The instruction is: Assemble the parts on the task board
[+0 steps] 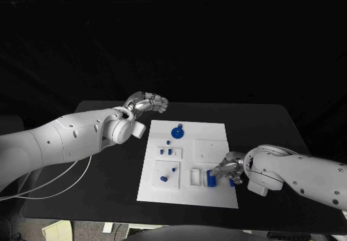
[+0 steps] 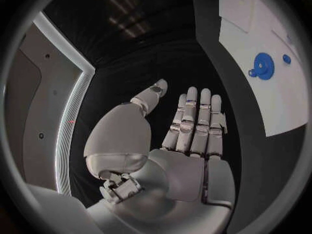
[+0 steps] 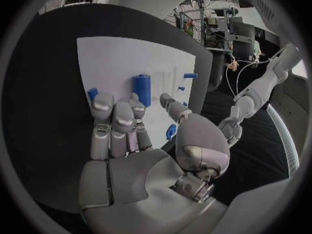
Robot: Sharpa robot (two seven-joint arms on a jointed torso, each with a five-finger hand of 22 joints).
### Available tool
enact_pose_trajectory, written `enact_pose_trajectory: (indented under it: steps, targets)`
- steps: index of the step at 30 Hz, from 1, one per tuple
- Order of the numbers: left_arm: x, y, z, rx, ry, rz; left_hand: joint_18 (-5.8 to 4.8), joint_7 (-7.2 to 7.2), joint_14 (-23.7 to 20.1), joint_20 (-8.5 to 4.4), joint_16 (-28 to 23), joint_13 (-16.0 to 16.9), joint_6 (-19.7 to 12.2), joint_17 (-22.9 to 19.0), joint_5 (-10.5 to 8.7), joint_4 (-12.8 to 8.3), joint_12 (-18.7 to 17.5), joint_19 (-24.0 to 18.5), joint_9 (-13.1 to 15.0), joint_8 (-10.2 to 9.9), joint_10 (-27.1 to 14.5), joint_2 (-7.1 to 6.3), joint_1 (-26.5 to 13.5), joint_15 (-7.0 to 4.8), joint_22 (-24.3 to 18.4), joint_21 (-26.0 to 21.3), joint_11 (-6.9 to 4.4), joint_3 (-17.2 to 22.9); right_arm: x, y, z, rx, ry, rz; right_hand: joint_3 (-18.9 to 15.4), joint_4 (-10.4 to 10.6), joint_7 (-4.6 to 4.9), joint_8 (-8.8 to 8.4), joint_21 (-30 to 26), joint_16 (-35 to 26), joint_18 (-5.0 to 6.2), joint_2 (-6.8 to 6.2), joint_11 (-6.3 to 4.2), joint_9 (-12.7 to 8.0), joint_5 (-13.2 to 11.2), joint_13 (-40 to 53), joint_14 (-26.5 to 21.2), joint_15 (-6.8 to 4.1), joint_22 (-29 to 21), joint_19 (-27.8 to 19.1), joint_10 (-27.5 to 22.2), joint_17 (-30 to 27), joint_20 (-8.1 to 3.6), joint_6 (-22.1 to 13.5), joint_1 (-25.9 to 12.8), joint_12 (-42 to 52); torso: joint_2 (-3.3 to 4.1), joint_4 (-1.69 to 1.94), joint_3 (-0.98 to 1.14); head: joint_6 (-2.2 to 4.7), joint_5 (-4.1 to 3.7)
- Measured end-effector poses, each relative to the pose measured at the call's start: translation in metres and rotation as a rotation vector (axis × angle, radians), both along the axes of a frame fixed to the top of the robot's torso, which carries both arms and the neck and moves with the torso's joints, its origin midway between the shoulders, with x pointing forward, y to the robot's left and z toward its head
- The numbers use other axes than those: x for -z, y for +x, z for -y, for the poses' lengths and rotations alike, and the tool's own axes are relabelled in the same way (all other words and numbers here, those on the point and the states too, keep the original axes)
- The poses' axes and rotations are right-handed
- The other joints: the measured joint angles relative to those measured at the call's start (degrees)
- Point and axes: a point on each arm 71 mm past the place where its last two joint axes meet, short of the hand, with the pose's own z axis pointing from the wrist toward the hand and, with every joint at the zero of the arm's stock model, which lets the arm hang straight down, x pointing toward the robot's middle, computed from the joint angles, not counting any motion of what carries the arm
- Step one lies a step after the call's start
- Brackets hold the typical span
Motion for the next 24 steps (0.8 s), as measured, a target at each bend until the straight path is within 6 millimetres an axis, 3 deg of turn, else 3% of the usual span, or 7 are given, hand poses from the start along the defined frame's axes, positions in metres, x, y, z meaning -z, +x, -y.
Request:
enact_pose_trajectory:
  steps: [18, 24]
  targets:
    - [0.0, 0.0, 0.0, 0.003, -0.002, -0.003, 0.0, 0.0, 0.0, 0.0, 0.0, -0.06, 0.0, 0.11, 0.0, 0.45, 0.0, 0.0, -0.05, 0.0, 0.0, -0.23, -0.23, 0.0, 0.09, 0.0, 0.0, -0.14, 0.018, 0.0, -0.008, -0.003, -0.027, -0.014, 0.95, -0.64, 0.68, -1.32, 0.22, 0.0, -0.02, -0.58, 0.45, 0.49, -0.22, 0.05, -0.21, 0.22, 0.0, -0.35, -0.43, 0.06, -0.14, -0.72, -1.04, 0.01, 0.01, 0.12, -0.03, -0.41, 0.15]
    - [0.001, 0.0, -0.001, 0.003, -0.002, -0.004, 0.0, 0.0, 0.0, 0.0, 0.0, -0.11, 0.0, 0.12, 0.0, 0.45, 0.0, 0.0, -0.05, 0.0, 0.0, -0.04, -0.42, 0.0, 0.11, 0.0, 0.0, -0.14, 0.02, 0.001, -0.007, -0.006, -0.024, -0.019, 3.08, -0.84, 0.81, -1.36, 0.47, 0.0, -0.03, -0.58, 0.64, 0.49, -0.22, 0.05, -0.19, 0.23, 0.0, -0.35, -0.43, 0.11, -0.12, -0.86, -1.04, 0.0, 0.01, 0.15, -0.1, -0.72, 0.31]
